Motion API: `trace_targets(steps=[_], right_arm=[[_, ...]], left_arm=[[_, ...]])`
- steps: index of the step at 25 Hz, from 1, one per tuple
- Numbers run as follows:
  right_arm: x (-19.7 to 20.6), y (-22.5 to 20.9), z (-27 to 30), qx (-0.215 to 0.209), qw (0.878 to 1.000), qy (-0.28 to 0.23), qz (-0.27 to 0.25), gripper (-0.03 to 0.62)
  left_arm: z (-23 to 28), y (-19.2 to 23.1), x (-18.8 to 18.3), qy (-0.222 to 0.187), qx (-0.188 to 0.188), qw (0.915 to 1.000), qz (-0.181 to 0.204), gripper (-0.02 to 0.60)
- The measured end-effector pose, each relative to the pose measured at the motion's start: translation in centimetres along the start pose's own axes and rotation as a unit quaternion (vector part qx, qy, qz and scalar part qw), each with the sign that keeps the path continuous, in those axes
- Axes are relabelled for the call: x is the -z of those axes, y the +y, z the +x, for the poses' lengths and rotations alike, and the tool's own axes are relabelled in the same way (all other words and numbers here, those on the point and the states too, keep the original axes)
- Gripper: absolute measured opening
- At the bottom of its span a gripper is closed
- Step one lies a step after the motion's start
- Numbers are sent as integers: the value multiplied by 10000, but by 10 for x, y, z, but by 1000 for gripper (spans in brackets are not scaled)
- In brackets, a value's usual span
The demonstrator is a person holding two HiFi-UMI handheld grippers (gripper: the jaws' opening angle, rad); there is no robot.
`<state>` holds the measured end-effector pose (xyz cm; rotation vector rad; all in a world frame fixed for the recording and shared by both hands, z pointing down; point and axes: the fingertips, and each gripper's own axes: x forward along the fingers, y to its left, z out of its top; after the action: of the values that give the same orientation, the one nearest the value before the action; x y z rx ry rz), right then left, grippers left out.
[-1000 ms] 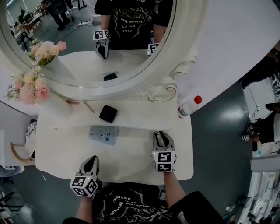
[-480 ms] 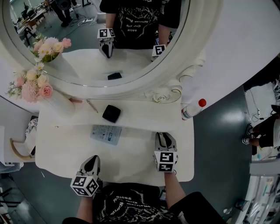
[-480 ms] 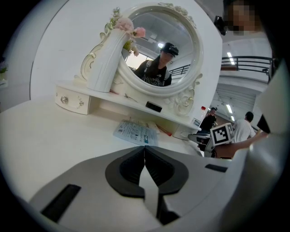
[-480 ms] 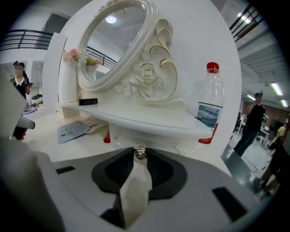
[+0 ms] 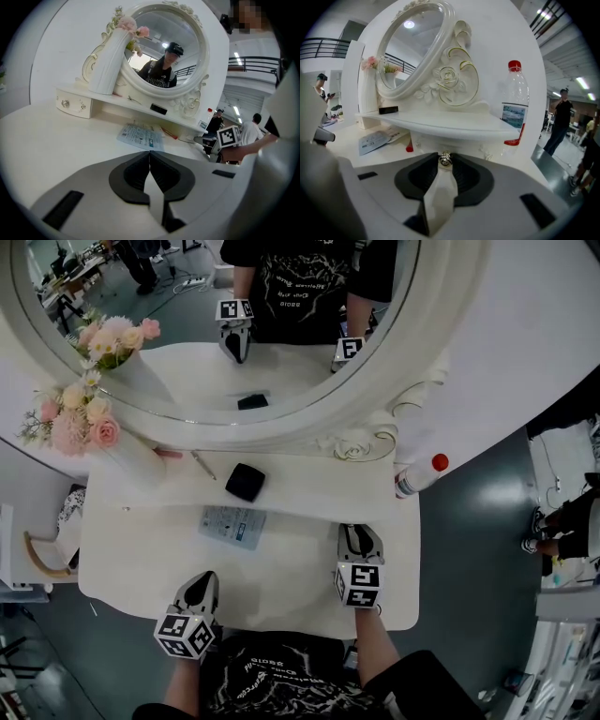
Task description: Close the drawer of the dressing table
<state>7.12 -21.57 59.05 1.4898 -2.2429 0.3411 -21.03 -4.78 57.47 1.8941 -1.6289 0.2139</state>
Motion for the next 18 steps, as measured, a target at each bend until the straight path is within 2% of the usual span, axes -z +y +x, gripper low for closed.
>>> trace_targets(steps=[6, 8, 10, 13, 18], right_arm=[[-1, 3, 0, -92, 9998, -21, 200, 118], [-3, 12, -1, -318, 9988, -32, 360, 188], [-3, 17, -5, -369, 9976, -61, 574, 253], [4, 19, -18, -251, 9969, 1, 743, 272], [22, 31, -45, -345, 9937, 230, 1041, 275]], left_arm=[[-3, 1, -1, -24, -6, 10000, 18, 15], [-4, 3, -1, -63, -8, 10000, -12, 15], [-5, 3, -2, -96, 9, 9999, -42, 15], [-6, 4, 0, -147, 61, 9998, -96, 15], [-15, 16, 1, -365, 57, 9987, -365, 15]])
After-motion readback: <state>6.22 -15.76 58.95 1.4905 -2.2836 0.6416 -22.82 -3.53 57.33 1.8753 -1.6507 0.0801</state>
